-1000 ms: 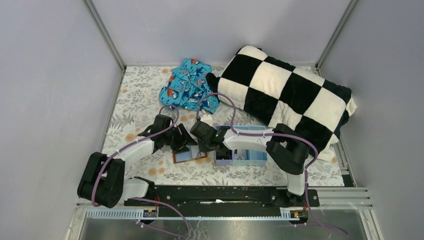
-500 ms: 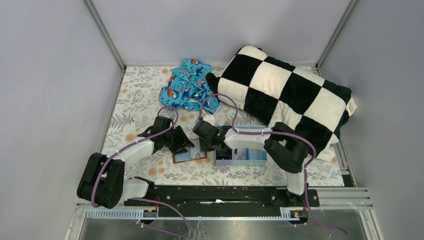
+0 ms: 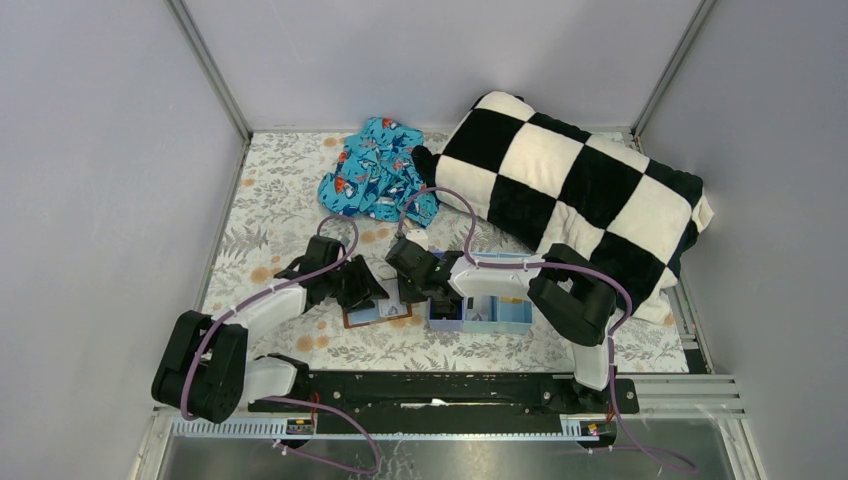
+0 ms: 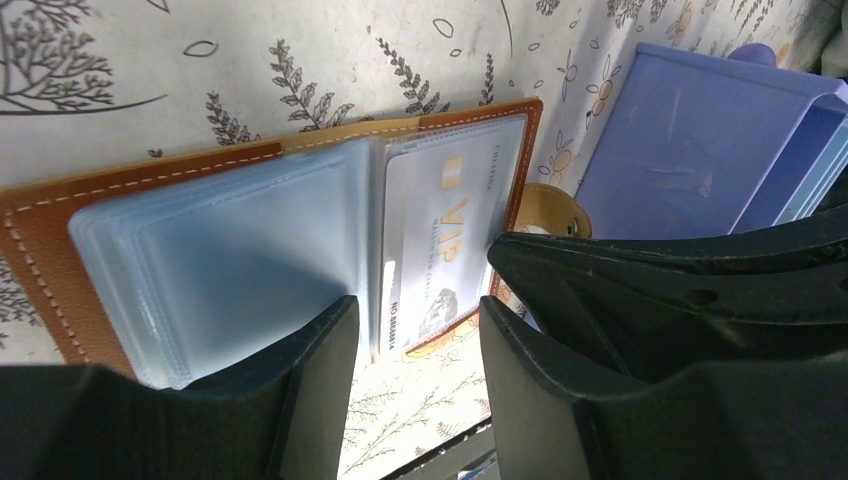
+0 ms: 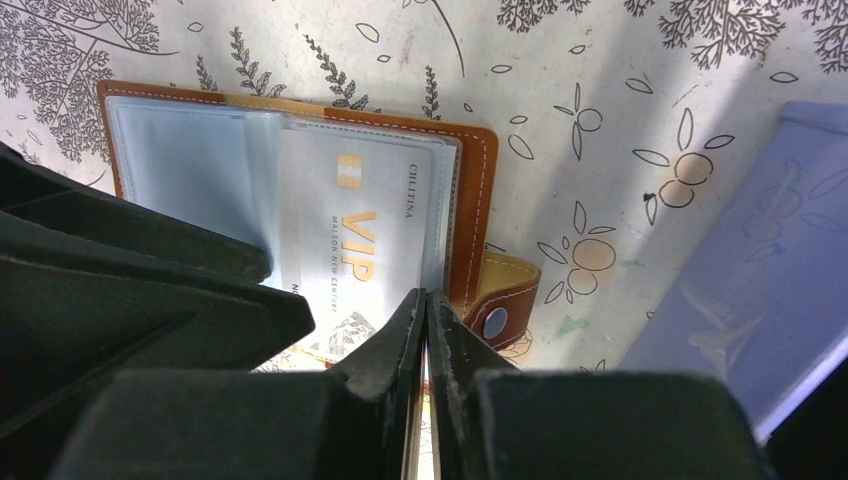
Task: Take the credit cards out of the card holder
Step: Remove the credit card from the card holder.
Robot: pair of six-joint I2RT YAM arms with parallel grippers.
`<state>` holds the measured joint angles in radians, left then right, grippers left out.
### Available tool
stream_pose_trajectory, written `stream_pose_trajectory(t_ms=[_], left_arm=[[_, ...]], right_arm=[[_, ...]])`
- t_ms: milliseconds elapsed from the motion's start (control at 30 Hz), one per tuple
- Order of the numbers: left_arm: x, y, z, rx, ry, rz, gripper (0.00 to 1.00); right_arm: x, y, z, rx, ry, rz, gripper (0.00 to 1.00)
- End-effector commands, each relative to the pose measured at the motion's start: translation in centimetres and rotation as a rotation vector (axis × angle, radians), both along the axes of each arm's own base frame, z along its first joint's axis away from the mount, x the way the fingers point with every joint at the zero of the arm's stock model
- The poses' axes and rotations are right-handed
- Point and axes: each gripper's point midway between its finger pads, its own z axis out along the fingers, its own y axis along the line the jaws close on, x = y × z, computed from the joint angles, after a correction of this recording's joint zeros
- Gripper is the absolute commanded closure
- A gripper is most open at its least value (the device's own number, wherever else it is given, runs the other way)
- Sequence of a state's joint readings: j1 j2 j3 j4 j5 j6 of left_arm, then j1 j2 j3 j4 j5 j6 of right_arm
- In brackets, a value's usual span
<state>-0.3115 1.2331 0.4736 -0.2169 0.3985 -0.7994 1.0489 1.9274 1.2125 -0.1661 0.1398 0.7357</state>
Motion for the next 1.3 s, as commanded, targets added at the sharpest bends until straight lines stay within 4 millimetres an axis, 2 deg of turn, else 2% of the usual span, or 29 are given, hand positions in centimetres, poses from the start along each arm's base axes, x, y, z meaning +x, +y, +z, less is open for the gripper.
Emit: stream_pose_trajectory(t_ms=[0, 167, 433, 600, 700, 833, 967, 1067, 1267], left_arm=[[0.2, -0.5, -0.1, -0.028, -0.018, -0.027, 0.48], [0.2, -0.7, 0.0, -0.037, -0.025, -0.029, 0.49], [0.2, -1.1, 0.2, -0.073, -0.026, -0.024, 0.60], [0.3, -1.0, 0.1, -0.069, -0.020, -0.016, 0.60], [0.4, -0.4, 0.1, -0.032, -0.025, 0.001, 0.58], [0.6, 0.0, 0.4, -0.016, -0.039, 0.017, 0.58], [0.5, 0.1, 0.4, -0.016, -0.036, 0.023, 0.57], [0.6, 0.1, 0.4, -0.017, -0.037, 0.025, 0.57], [0.6, 0.6, 0.2, -0.007, -0.023, 0.033, 0.57]], right_arm=[[-0.6, 0.3, -1.3, 0.014, 0.043, -0.004, 0.91], [-0.8, 0.8, -1.3, 0.036, 0.054, 0.008, 0.91], [-1.0, 0.8, -1.5, 0.037, 0.064, 0.010, 0.91], [-0.9, 0.5, -1.5, 0.023, 0.062, 0.005, 0.92], [-0.6, 0.1, -0.8, 0.007, 0.035, 0.005, 0.92], [0.3, -0.1, 1.4, 0.008, -0.027, 0.006, 0.91], [0.9, 0.6, 3.1, 0.022, -0.061, 0.024, 0.86], [1.3, 1.5, 3.9, 0.033, -0.072, 0.040, 0.77], [1.3, 2.3, 3.3, 0.039, -0.049, 0.046, 0.69]])
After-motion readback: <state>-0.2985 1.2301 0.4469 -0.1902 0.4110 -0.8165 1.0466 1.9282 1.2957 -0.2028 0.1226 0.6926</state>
